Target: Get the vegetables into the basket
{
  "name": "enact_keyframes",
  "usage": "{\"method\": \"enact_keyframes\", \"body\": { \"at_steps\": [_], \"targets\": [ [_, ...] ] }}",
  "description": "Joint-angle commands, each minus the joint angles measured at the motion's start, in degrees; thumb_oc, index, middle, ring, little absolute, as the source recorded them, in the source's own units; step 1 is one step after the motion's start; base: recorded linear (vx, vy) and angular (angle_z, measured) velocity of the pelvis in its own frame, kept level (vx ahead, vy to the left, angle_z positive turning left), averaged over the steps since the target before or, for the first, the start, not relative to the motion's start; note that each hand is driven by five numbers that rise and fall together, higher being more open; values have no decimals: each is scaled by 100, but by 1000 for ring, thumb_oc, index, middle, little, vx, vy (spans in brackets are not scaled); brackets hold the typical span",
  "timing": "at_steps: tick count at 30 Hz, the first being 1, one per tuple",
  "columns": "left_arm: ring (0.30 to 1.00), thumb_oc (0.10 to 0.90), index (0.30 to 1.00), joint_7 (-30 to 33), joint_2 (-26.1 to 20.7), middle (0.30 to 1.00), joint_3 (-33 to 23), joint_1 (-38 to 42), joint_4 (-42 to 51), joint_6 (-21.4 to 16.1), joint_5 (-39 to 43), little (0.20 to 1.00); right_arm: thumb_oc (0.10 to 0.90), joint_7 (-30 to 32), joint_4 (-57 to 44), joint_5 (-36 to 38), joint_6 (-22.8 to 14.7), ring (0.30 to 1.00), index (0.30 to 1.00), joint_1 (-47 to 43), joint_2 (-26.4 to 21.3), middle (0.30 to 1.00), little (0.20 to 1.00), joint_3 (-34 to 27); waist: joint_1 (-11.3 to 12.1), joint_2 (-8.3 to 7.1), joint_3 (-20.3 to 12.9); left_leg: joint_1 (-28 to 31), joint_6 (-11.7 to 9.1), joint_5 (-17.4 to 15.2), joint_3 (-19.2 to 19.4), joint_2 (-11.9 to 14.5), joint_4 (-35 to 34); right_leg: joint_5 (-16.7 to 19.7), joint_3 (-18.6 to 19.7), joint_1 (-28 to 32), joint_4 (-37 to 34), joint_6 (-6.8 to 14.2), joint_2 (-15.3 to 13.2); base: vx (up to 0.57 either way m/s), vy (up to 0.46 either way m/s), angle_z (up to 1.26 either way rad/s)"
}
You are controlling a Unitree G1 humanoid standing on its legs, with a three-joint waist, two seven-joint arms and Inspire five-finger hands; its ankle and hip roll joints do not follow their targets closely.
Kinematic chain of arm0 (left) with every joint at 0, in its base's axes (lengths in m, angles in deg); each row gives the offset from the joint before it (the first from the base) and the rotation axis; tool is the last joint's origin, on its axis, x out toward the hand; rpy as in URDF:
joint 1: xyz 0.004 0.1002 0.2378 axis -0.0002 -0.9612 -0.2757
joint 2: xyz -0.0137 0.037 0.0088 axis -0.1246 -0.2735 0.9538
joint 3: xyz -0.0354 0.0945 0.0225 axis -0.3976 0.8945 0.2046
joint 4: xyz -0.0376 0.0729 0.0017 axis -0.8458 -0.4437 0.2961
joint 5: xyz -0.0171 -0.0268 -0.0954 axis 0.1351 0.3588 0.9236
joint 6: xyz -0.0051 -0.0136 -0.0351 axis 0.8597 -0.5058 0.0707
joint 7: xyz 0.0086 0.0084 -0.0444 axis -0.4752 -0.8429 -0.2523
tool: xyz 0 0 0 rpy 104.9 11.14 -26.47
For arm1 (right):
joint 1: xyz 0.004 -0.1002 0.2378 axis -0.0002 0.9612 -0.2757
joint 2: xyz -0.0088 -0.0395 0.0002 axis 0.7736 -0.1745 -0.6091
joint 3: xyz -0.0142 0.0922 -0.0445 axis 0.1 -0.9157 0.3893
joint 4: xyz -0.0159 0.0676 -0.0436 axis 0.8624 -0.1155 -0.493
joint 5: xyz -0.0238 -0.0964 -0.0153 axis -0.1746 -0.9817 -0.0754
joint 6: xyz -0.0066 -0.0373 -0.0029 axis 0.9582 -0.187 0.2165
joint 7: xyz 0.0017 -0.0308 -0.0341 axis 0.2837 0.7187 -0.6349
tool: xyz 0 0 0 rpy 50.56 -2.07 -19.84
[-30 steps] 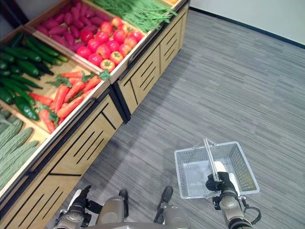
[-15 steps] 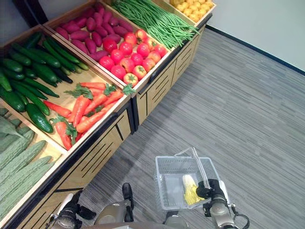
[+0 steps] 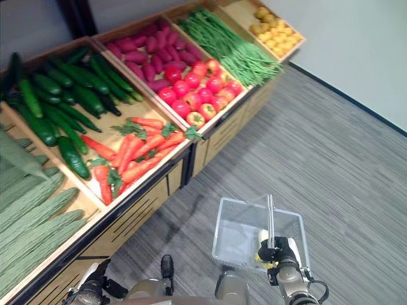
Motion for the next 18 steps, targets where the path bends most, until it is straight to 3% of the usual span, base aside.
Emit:
{"method": "enact_keyframes", "body": {
  "at_steps": [1,4,8,12,13,14,16,18],
  "targets": [
    [1000,900,1000,125,-191,1000,-118,-239,39,-69,60,1000,400,205,-586,125,-332,300,300,-260,-622,300,300,-273,66,28,111,166,-668,-241,-371,697,351,608,-34,92,685,212,1,113,-224,76],
    [1000,900,1000,135,-217,1000,-146,-272,-99,-61,1,1000,400,137,-547,49,-327,300,300,-224,-627,300,300,-220,135,-20,-4,132,-812,-89,-583,856,153,395,-307,274,549,175,116,110,-315,83],
    [1000,900,1000,134,-155,1000,-131,-352,-47,-73,66,1000,400,147,-543,100,-388,300,300,-335,-758,300,300,-150,217,96,-102,28,-966,141,-868,1165,-1,121,-651,373,573,-14,426,70,-259,36],
    [1000,900,1000,202,-31,1000,-104,-259,-68,-56,182,1000,400,215,-453,146,-435,300,300,-402,-878,300,300,-148,226,203,-72,-98,-1101,327,-953,1302,53,-38,-958,512,586,-144,536,60,-242,34],
    [1000,900,1000,189,14,1000,-87,-224,-49,-17,207,1000,400,257,-445,184,-424,300,300,-358,-918,300,300,-217,175,220,-72,-188,-1094,413,-649,1337,125,-57,-1120,625,501,-163,525,39,-174,79],
    [1000,900,1000,178,38,1000,-61,-191,-5,4,146,1000,400,261,-438,222,-408,300,300,-322,-961,300,300,-272,72,215,-61,-252,-1059,349,-58,1332,429,-68,-1295,752,417,-196,470,13,-142,109],
    [1000,900,1000,156,53,1000,-81,-167,61,46,107,1000,400,260,-362,251,-373,300,300,-183,-953,300,300,-365,-27,226,-79,-211,-1007,143,702,1300,774,-81,-1537,923,320,-251,454,19,-74,97],
    [1000,900,1000,140,77,1000,-78,-161,67,63,69,1000,400,255,-209,257,-336,300,300,-99,-931,300,300,-475,-55,235,-136,-280,-923,7,909,1092,918,-115,-1711,1035,292,-263,430,69,29,84]
  ]
}}
